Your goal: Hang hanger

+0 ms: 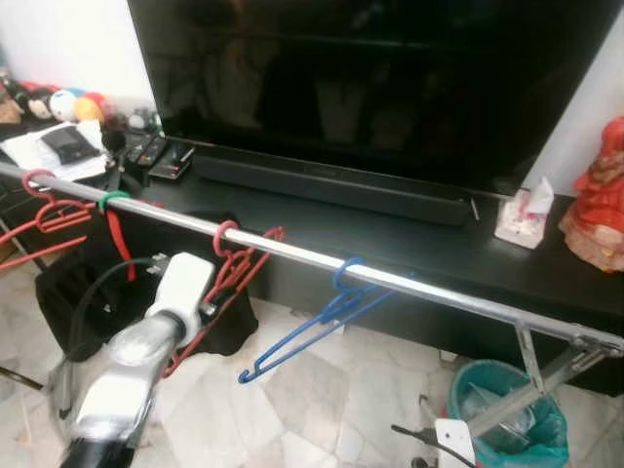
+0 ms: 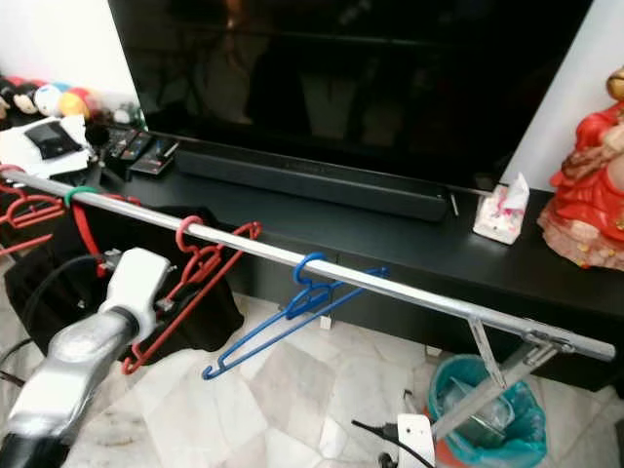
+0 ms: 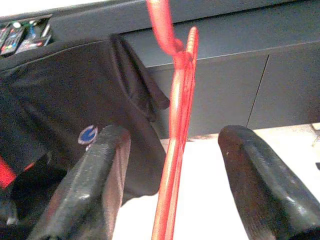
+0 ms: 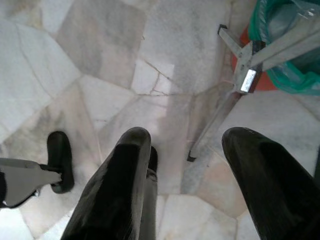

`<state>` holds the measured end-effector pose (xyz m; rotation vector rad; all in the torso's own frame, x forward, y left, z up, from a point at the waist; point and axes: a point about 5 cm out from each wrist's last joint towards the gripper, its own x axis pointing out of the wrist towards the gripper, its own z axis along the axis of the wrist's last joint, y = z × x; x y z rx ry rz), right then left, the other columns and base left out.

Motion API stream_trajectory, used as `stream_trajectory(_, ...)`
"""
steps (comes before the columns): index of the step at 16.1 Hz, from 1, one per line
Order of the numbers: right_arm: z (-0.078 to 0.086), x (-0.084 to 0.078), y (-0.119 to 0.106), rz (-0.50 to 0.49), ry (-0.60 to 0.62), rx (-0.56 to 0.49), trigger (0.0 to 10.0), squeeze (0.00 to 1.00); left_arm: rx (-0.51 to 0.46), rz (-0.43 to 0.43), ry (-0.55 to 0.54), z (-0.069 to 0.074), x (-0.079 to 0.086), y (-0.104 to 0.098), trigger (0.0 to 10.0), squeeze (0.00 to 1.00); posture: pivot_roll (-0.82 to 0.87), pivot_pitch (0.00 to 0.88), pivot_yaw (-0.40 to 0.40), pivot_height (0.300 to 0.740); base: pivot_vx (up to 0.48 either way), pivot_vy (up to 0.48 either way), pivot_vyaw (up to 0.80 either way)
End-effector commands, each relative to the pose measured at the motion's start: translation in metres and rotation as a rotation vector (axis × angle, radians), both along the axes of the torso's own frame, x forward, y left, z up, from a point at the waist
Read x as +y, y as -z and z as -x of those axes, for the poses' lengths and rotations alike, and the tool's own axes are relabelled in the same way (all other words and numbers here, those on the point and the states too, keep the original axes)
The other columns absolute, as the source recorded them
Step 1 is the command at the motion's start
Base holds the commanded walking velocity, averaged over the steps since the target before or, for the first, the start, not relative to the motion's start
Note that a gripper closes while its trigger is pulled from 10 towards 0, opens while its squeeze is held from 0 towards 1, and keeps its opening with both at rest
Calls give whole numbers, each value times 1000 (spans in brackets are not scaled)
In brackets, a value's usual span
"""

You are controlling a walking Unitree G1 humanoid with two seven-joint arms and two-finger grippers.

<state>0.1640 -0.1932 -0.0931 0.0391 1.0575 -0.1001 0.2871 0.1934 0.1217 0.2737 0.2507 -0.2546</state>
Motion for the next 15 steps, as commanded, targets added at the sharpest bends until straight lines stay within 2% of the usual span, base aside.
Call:
stream_trajectory(1, -2, -1, -1, 5, -11, -1, 10000, 0, -10, 26, 15, 8, 3, -13, 10000, 1000, 149, 0, -51, 740, 0, 0, 0)
stream_trajectory(2, -2, -1, -1, 6, -13, -1, 10000, 0, -2, 37, 21, 16, 6, -17, 10000, 1000, 151, 0, -51, 740, 0, 0, 0)
stream_trajectory(3, -2, -1, -1, 6, -17, -1, 10000, 0, 22, 61, 29, 33, 12, -20, 10000, 1000, 154, 0, -51, 740, 0, 0, 0)
stream_trajectory(4, -2, -1, -1, 6, -17, -1, 10000, 0, 36, 70, 14, 40, 17, -19, 10000, 1000, 154, 0, -51, 740, 0, 0, 0)
stream_trajectory(5, -2, -1, -1, 5, -18, -1, 10000, 0, 72, 55, -49, 53, 34, -10, 10000, 1000, 154, 0, -51, 740, 0, 0, 0)
stream_trajectory(6, -2, -1, -1, 6, -19, -1, 10000, 0, 104, 14, -179, 67, 58, 3, 10000, 1000, 154, 0, -51, 740, 0, 0, 0)
stream_trajectory(7, -2, -1, -1, 6, -21, 0, 10000, 0, 104, 9, -284, 74, 73, 11, 10000, 1000, 154, 0, -51, 740, 0, 0, 0)
stream_trajectory(8, -2, -1, -1, 6, -27, 2, 10000, 0, 113, -22, -439, 84, 93, 26, 10000, 1000, 171, 0, -54, 740, 0, 0, 0)
stream_trajectory(10, -2, -1, -1, 6, -29, 2, 10000, 0, 141, -96, -646, 103, 118, 51, 10000, 1000, 170, 0, -55, 740, 0, 0, 0)
stream_trajectory(11, -2, -1, -1, 6, -28, 1, 10000, 0, 173, -112, -689, 110, 123, 61, 10000, 984, 170, 0, -55, 740, 0, 0, 0)
stream_trajectory(12, -2, -1, -1, 6, -27, 1, 10000, 0, 216, -126, -713, 116, 127, 75, 10000, 494, 168, 0, -54, 740, 0, 0, 0)
stream_trajectory(13, -2, 0, -1, 6, -26, 0, 10000, 0, 315, -138, -735, 124, 131, 97, 10000, 0, 167, 0, -55, 740, 0, 0, 0)
stream_trajectory(14, -3, 0, -1, 4, -26, -2, 10000, 0, 447, -143, -719, 134, 128, 129, 10000, 0, 158, 0, -52, 740, 0, 0, 0)
stream_trajectory(15, -3, 0, -1, 4, -26, -2, 10000, 0, 550, -148, -658, 139, 118, 153, 10000, 0, 152, 0, -52, 740, 0, 0, 0)
